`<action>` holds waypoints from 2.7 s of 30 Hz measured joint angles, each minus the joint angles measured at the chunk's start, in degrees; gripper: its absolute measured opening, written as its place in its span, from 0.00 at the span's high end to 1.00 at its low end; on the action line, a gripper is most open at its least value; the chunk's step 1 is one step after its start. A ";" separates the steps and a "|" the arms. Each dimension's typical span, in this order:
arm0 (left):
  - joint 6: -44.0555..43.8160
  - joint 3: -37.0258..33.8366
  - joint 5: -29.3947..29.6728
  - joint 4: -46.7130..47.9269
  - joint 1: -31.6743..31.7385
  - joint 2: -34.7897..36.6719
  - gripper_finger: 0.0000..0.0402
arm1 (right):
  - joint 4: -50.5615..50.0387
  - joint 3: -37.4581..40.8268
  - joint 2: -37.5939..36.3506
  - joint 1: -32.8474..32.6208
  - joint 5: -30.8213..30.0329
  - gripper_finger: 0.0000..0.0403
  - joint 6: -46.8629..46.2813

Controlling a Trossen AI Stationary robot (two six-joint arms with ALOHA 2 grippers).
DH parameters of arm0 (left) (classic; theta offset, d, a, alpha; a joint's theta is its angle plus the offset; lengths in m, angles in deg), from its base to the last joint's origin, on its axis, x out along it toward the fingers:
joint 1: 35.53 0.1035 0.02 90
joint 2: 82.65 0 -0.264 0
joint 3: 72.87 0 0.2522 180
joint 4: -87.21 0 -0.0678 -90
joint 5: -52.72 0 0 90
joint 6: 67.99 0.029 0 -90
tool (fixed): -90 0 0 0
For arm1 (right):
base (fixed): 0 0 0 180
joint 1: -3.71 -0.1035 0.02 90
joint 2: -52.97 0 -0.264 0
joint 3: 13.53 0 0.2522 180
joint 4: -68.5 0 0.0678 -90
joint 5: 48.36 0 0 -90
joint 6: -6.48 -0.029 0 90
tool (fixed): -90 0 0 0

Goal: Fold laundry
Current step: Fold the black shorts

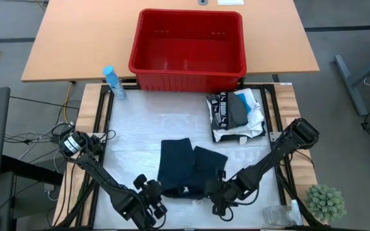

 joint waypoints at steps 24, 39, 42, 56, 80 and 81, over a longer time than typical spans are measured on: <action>1.39 -1.00 -10.10 4.63 -6.71 0.02 0.62 | -1.77 0.00 -1.40 -1.76 2.10 0.38 4.54; -46.60 -4.82 7.09 13.93 -5.77 0.11 0.62 | -0.20 -0.04 -4.09 15.09 0.40 0.38 10.25; -45.39 -6.41 7.41 12.23 -2.30 0.11 0.62 | -0.36 -0.04 -6.43 16.98 1.05 0.38 10.67; 2.36 -6.54 0.06 11.62 21.34 10.98 0.55 | -2.38 -0.04 -19.34 12.96 -3.34 0.38 1.68; 12.70 -51.04 -17.30 -36.87 39.76 42.18 0.56 | -4.12 0.33 -19.54 4.28 -20.37 0.38 -13.96; 13.03 -51.04 -18.13 -37.24 40.04 40.76 0.56 | -4.02 0.33 -19.54 4.43 -20.40 0.38 -13.96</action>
